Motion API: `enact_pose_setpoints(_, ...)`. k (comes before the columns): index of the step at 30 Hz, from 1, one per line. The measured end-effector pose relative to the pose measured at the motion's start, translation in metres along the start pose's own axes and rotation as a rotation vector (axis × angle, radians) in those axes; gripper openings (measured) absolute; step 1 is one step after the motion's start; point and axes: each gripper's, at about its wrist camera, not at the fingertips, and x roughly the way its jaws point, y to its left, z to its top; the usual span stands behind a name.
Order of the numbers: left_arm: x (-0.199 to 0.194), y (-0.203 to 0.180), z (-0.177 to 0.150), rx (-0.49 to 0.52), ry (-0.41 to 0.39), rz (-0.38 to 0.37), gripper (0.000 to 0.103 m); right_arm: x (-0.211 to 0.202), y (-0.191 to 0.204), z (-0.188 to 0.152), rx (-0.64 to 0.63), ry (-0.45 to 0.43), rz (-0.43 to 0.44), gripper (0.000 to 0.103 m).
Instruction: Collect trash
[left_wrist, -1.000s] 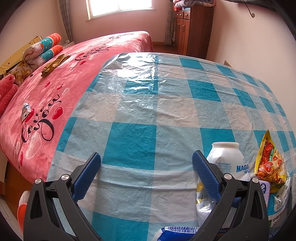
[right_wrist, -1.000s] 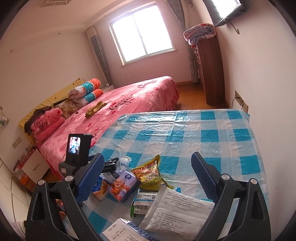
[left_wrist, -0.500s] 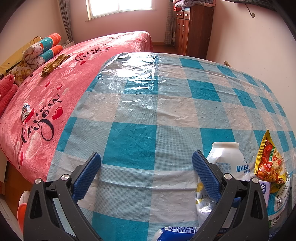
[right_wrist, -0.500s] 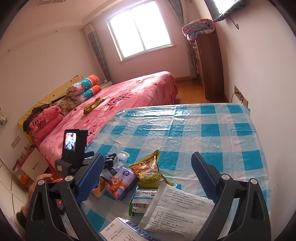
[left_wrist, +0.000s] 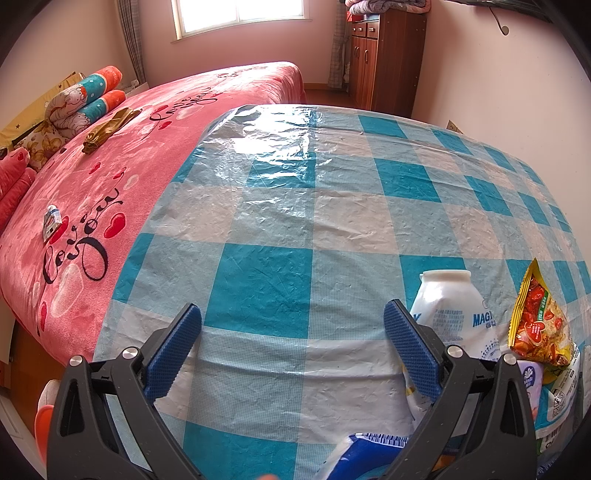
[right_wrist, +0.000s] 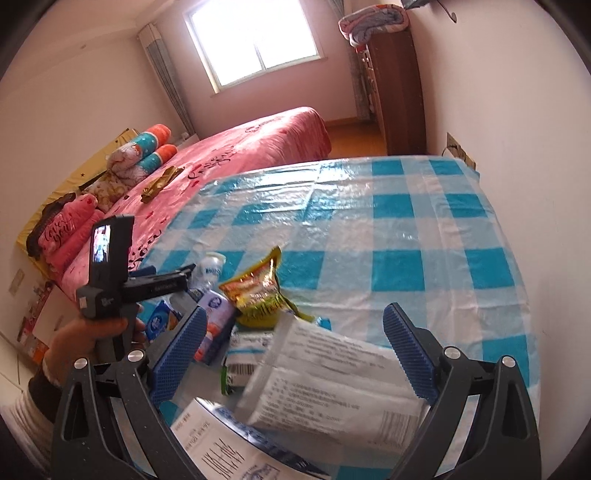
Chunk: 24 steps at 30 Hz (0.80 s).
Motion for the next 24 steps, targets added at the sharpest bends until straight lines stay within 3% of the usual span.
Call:
enact_pose_setpoints(4, -0.001, 0.000, 0.000, 0.005, -0.001, 0.015, 0.099, -0.005, -0.009, -0.009, 0.010, 0.007, -0.001, 0.095)
enact_pose_setpoints(8, -0.011, -0.011, 0.002, 0.047, -0.039, 0.152, 0.099, -0.011, -0.011, -0.017, 0.015, 0.009, 0.006, 0.095)
enact_pose_setpoints(19, -0.086, -0.033, -0.004, 0.093, -0.210, 0.168, 0.099, -0.022, -0.003, -0.035, -0.026, 0.004, -0.001, 0.095)
enact_pose_setpoints(24, -0.116, -0.042, -0.014, 0.097, -0.250, 0.127, 0.099, -0.036, 0.004, -0.038, -0.047, -0.023, -0.007, 0.095)
